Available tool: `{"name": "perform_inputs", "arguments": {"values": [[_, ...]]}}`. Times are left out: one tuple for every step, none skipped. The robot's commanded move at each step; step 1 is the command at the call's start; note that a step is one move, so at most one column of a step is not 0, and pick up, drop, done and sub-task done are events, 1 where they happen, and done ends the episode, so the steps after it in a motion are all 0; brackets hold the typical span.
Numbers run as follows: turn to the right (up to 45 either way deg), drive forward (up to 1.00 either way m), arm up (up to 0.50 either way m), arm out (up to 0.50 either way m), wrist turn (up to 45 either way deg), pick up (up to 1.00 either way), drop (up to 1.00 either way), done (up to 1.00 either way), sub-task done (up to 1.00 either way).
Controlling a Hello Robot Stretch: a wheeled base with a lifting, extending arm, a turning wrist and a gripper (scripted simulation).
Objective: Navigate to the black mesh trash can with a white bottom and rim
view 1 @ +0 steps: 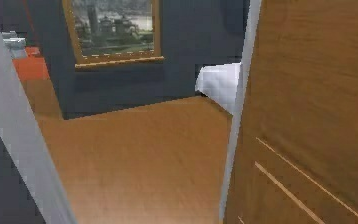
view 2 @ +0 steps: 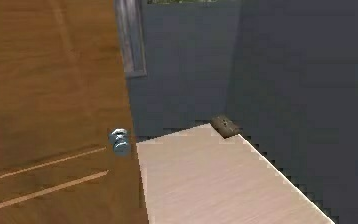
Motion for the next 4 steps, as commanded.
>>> {"name": "perform_inputs", "arguments": {"values": [[-6.0, 0.00, 0.00, 0.00, 0.0, 0.00, 0.00, 0.00, 0.00], [0.0, 0.25, 0.00, 0.00, 0.0, 0.00, 0.00, 0.00, 0.00], [-15.0, 0.00, 0.00, 0.00, 0.0, 0.00, 0.00, 0.00, 0.00], [0.0, 0.30, 0.00, 0.00, 0.0, 0.00, 0.00, 0.00, 0.00]]}}
